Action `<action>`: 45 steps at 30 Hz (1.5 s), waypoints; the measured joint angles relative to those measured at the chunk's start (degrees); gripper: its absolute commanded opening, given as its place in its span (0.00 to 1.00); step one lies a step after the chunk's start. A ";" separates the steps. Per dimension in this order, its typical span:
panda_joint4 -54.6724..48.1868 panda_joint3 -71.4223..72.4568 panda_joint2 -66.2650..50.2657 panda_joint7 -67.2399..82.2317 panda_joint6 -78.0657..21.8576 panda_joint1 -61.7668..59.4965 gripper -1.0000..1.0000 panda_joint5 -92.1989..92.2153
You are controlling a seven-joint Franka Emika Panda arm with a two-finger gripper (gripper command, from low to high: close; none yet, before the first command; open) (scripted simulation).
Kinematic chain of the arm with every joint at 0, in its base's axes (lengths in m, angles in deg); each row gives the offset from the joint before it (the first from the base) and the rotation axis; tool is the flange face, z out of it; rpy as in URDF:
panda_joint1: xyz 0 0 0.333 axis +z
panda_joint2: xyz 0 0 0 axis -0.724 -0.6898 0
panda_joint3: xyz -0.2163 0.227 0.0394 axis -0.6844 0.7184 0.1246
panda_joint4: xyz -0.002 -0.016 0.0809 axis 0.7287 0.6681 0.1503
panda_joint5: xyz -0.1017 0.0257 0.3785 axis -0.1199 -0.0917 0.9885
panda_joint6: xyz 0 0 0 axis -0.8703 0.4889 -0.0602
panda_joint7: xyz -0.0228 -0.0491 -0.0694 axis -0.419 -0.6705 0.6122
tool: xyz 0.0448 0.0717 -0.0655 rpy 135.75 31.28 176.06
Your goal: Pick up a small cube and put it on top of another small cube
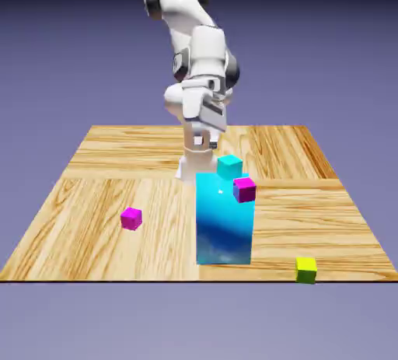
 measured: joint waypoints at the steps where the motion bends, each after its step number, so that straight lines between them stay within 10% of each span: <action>1: -0.41 -1.48 -0.03 2.49 -0.77 0.89 0.50 -1.24; 45: -9.94 -52.68 0.42 112.13 -28.85 38.80 0.50 -46.85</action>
